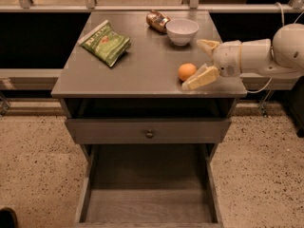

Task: Pick orange from middle drawer and place on counter

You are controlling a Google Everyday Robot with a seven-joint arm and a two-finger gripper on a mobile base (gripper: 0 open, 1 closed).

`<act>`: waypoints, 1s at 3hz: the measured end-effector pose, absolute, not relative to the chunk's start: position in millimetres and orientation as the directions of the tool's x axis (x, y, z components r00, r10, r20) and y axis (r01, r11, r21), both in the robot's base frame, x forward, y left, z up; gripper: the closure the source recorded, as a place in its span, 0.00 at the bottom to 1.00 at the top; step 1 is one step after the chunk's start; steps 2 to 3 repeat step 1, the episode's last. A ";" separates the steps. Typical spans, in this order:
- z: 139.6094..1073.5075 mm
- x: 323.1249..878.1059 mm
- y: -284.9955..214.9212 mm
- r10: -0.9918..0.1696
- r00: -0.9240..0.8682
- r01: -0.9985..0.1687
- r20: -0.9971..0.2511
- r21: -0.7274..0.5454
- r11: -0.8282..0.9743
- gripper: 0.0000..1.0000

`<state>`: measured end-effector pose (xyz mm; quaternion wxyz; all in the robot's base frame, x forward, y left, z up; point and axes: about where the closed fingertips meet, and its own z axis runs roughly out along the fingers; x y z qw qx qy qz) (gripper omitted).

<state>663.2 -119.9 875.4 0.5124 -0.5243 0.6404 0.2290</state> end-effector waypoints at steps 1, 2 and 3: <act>888.7 633.6 -162.0 -0.595 0.022 -0.897 -0.803 -0.278 0.343 0.00; 888.7 633.6 -162.0 -0.595 0.022 -0.897 -0.803 -0.278 0.343 0.00; 888.7 633.6 -162.0 -0.595 0.022 -0.897 -0.803 -0.278 0.343 0.00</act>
Offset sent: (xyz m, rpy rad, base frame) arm 0.0000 0.0000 0.0000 0.0000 0.0000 0.0000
